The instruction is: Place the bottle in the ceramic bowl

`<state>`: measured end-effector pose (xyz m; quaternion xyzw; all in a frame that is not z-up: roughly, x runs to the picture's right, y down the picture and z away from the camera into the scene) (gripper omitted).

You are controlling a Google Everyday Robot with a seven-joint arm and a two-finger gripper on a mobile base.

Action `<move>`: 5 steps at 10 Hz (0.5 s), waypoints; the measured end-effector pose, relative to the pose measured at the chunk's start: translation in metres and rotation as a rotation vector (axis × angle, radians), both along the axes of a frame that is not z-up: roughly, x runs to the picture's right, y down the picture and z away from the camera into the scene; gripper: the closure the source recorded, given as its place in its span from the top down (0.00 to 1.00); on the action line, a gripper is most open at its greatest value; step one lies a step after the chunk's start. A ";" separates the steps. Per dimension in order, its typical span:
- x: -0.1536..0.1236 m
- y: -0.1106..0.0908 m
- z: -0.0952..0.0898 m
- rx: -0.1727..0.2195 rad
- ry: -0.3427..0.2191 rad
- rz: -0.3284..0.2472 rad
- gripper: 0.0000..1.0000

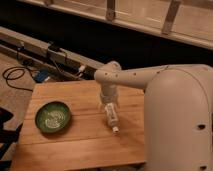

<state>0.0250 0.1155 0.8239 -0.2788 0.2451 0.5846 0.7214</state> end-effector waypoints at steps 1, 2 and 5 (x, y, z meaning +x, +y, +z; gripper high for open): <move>0.002 0.005 0.006 -0.006 0.006 0.007 0.65; 0.009 0.012 0.014 -0.012 0.012 0.023 0.65; 0.031 0.024 0.026 -0.024 0.031 0.075 0.65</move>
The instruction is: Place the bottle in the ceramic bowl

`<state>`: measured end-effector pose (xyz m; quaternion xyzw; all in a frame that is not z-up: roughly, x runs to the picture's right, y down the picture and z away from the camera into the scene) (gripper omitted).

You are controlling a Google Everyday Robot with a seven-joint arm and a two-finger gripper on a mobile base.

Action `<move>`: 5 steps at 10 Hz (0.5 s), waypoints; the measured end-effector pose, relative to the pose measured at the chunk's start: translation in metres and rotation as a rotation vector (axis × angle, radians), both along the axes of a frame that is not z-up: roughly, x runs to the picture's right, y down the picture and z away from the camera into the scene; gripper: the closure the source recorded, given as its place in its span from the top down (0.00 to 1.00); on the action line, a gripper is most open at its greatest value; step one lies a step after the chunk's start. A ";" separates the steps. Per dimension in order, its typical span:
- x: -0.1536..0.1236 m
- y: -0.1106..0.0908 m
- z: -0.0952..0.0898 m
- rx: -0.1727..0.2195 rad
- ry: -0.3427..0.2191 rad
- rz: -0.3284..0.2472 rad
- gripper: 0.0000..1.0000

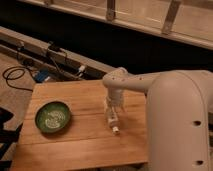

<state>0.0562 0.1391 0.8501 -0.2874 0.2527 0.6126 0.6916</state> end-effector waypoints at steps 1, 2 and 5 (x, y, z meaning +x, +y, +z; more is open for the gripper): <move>0.001 0.003 0.004 -0.008 -0.004 0.010 0.65; 0.002 0.008 0.012 -0.019 -0.015 0.032 0.65; -0.015 0.028 0.034 -0.084 -0.073 0.062 0.65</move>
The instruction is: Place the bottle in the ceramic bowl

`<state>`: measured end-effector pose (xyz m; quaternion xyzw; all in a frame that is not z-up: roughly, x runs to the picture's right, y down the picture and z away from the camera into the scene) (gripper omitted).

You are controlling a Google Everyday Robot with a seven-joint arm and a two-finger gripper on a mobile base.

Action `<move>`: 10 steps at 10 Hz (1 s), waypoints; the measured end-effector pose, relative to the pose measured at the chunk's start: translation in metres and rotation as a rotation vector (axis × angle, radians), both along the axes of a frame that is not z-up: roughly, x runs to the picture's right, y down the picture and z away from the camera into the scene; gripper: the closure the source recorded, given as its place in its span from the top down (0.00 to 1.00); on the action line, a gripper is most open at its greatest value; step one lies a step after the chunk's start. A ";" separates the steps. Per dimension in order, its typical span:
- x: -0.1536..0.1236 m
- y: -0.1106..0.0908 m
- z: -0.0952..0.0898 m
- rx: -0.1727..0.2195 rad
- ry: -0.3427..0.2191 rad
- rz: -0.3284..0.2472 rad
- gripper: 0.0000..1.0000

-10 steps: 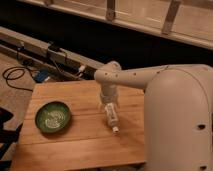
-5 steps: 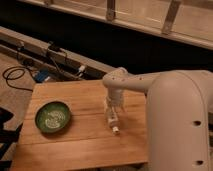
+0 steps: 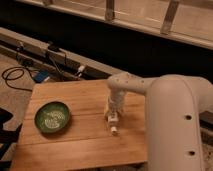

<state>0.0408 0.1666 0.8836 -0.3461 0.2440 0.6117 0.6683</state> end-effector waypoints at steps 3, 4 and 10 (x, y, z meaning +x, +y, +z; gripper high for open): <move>-0.011 0.006 0.003 -0.027 -0.018 -0.013 0.43; -0.008 0.004 0.002 -0.027 -0.014 -0.013 0.34; -0.018 -0.004 -0.006 -0.001 -0.028 -0.040 0.00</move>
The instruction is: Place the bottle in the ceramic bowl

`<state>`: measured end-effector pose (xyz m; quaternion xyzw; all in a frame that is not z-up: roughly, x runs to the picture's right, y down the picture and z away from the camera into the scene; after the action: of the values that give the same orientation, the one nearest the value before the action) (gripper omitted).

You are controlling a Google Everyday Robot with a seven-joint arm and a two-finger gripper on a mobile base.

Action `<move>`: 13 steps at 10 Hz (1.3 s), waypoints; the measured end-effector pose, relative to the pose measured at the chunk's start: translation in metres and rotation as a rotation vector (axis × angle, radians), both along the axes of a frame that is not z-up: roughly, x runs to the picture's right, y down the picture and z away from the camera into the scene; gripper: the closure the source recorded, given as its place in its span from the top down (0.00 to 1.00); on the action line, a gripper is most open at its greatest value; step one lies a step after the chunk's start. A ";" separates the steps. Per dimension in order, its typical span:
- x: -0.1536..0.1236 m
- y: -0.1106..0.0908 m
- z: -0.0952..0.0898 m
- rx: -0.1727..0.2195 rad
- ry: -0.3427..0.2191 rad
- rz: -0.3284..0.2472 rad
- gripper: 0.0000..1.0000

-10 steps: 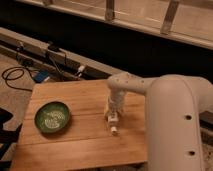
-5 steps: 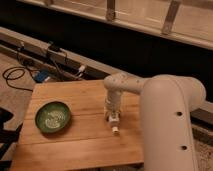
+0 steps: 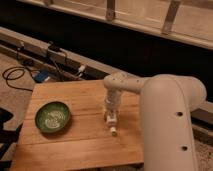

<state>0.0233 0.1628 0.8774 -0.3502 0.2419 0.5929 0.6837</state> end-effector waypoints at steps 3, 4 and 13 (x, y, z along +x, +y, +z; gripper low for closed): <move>-0.032 -0.039 -0.029 0.092 -0.010 -0.104 0.00; -0.044 -0.060 -0.043 0.126 -0.013 -0.143 0.00; -0.214 -0.118 -0.077 0.196 -0.259 -0.473 0.00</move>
<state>-0.1905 0.0446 0.8001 -0.2892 0.1688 0.3878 0.8588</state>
